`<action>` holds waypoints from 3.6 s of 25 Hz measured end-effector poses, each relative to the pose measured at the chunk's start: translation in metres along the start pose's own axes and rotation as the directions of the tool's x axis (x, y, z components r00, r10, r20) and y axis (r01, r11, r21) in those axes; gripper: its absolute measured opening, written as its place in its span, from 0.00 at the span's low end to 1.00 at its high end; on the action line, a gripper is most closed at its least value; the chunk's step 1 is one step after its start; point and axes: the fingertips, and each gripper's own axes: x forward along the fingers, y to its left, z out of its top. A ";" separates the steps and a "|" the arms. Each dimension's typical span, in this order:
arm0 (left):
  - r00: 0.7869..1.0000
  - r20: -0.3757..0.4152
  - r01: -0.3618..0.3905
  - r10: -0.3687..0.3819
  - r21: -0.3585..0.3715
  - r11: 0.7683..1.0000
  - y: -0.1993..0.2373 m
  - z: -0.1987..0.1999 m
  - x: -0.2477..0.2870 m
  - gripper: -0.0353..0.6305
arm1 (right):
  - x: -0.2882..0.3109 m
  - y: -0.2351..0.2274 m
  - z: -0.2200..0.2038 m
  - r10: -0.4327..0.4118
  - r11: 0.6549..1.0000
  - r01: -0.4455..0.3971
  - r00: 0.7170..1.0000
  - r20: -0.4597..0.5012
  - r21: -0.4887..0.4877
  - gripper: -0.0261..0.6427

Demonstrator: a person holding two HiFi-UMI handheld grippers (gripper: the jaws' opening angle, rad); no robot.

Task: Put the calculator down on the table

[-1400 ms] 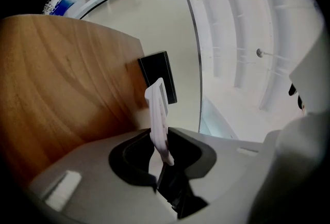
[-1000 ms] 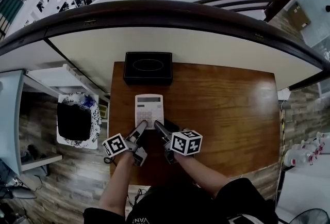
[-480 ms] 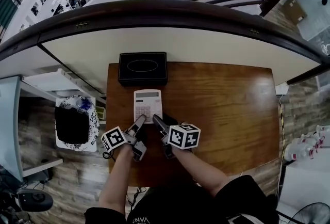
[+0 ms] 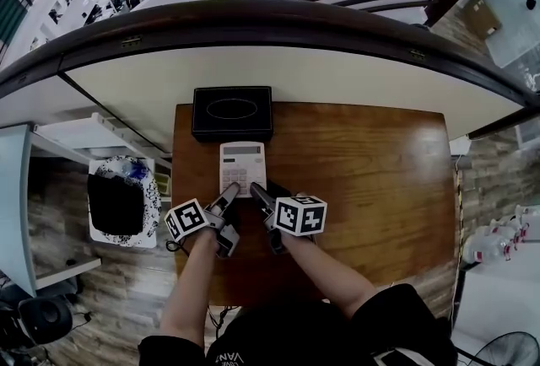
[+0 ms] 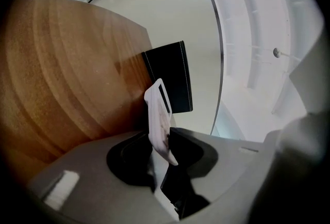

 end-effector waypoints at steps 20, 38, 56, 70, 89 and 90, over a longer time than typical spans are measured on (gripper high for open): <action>0.985 0.011 -0.172 0.173 0.175 0.969 0.007 0.006 -0.021 0.41 | 0.004 -0.004 -0.012 -0.056 0.995 0.051 0.996 -0.066 -0.084 0.28; 0.976 0.030 -0.217 0.216 0.229 0.949 0.011 -0.001 -0.037 0.43 | -0.006 0.002 -0.017 -0.097 0.977 0.083 0.993 -0.066 -0.195 0.34; 0.980 0.121 -0.200 0.161 0.500 0.843 -0.043 -0.041 -0.107 0.28 | -0.084 0.050 -0.026 -0.005 0.939 0.014 1.000 0.027 -0.344 0.21; 0.985 0.139 -0.167 0.099 0.662 0.731 -0.080 -0.107 -0.154 0.07 | -0.150 0.082 -0.056 0.032 0.918 0.007 0.995 0.091 -0.397 0.10; 0.988 0.157 -0.123 0.015 0.711 0.692 -0.116 -0.176 -0.214 0.07 | -0.224 0.112 -0.100 0.062 0.904 -0.021 0.995 0.082 -0.428 0.07; 0.987 0.162 -0.127 0.014 0.714 0.689 -0.117 -0.178 -0.215 0.07 | -0.227 0.113 -0.101 0.066 0.899 -0.026 0.995 0.078 -0.437 0.07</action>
